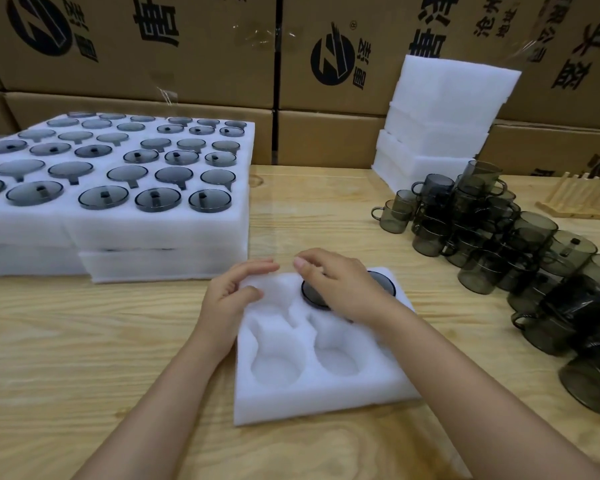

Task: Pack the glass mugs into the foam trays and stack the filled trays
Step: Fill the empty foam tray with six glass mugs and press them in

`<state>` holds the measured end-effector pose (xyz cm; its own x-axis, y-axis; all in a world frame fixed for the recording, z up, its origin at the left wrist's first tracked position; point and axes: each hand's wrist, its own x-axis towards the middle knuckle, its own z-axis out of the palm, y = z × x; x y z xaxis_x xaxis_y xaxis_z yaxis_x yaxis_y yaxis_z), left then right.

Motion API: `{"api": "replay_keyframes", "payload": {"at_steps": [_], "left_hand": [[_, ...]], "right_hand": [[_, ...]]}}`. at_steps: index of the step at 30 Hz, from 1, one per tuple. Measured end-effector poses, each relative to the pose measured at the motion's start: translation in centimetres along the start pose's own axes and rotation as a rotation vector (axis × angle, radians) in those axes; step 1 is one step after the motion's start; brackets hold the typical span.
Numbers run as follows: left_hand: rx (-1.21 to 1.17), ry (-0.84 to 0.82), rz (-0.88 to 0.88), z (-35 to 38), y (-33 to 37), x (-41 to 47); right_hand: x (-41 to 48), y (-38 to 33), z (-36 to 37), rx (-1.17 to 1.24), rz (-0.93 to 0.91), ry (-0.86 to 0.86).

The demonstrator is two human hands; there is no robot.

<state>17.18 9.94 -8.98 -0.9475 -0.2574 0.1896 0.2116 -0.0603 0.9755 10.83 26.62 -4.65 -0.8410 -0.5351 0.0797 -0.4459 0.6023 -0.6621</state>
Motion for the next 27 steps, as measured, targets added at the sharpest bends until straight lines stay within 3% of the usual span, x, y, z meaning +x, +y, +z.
{"api": "replay_keyframes", "payload": {"at_steps": [2, 6, 11, 16, 21, 27], "left_hand": [[-0.038, 0.041, -0.046, 0.0, -0.1, 0.1], [-0.058, 0.096, -0.075, -0.1, -0.6, 0.3], [-0.093, 0.125, -0.116, -0.2, -0.7, 0.4], [-0.129, 0.096, -0.172, -0.5, -0.7, 0.5], [-0.129, 0.077, -0.170, -0.4, -0.6, 0.5], [-0.120, 0.085, -0.151, -0.5, -0.5, 0.5]], "right_hand": [[0.3, 0.6, -1.4, 0.246, 0.061, 0.176], [2.2, 4.3, -6.2, 0.020, 0.196, 0.495], [5.7, 9.2, -9.5, -0.228, 0.368, 0.371], [9.2, 10.5, -10.0, -0.341, 0.360, 0.201], [10.9, 10.7, -9.2, -0.378, 0.451, 0.180], [9.6, 9.5, -8.0, -0.380, 0.372, 0.224]]}}
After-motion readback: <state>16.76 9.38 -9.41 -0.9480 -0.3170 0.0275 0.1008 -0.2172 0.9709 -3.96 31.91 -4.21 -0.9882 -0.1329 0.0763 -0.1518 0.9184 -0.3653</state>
